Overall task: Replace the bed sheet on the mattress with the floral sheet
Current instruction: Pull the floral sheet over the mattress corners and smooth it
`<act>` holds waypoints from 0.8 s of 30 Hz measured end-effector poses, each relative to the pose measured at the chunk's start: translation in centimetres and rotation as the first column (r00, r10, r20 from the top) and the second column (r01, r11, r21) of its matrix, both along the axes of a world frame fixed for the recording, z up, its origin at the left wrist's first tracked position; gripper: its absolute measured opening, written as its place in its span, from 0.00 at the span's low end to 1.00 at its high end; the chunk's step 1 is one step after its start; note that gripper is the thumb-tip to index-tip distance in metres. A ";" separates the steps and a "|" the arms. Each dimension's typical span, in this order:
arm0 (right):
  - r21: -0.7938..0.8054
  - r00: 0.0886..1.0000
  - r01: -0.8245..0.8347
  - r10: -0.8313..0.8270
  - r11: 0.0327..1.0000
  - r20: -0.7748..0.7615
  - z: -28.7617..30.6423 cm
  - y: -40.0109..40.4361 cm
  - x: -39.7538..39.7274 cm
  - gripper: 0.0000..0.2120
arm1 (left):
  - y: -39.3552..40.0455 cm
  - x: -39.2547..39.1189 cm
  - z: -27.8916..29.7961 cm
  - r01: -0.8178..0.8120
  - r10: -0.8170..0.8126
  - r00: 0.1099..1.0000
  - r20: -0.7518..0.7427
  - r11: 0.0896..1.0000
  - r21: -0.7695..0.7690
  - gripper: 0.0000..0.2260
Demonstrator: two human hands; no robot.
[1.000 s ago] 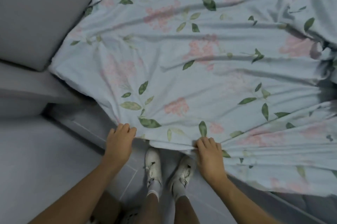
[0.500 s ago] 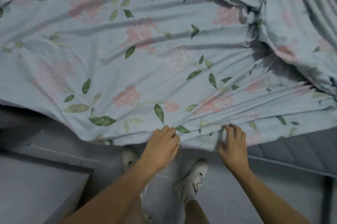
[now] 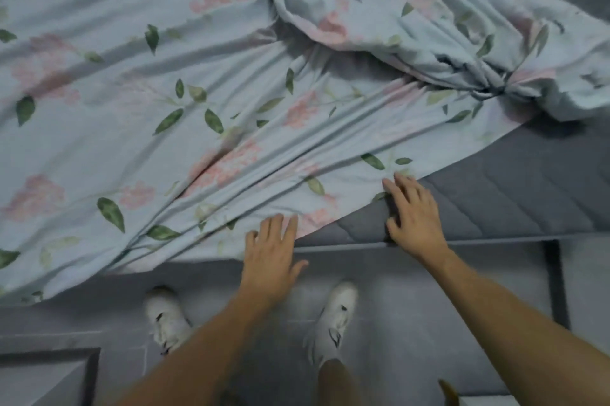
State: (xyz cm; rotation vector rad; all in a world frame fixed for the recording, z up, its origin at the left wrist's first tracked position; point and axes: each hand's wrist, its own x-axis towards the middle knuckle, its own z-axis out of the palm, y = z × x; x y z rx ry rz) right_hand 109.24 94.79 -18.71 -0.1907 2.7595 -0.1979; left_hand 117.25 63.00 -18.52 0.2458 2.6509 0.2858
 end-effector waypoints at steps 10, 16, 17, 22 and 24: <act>-0.075 0.960 0.075 -0.093 0.994 -0.266 -1.3 5.8 -9.9 0.10 | 7.0 -5.3 -0.5 -0.156 0.166 0.956 -0.240 0.986 0.061 0.06; -0.050 0.964 0.166 -0.173 0.985 -0.200 0.0 9.2 0.0 0.12 | 8.9 -1.4 1.5 -0.089 0.078 0.994 0.078 0.986 0.138 0.00; -0.047 0.972 0.158 -0.164 0.986 -0.166 0.2 10.1 2.4 0.15 | 9.1 0.0 1.5 -0.045 0.024 0.984 0.179 0.993 0.112 0.06; -0.194 0.997 -0.064 0.071 0.979 0.030 2.1 13.0 10.0 0.16 | 10.2 3.6 1.5 0.057 -0.074 0.965 0.250 0.996 0.074 0.12; -0.186 0.986 -0.159 0.166 0.970 0.023 2.8 14.8 9.1 0.19 | 11.6 2.6 1.5 0.068 -0.078 0.993 0.092 0.992 0.109 0.12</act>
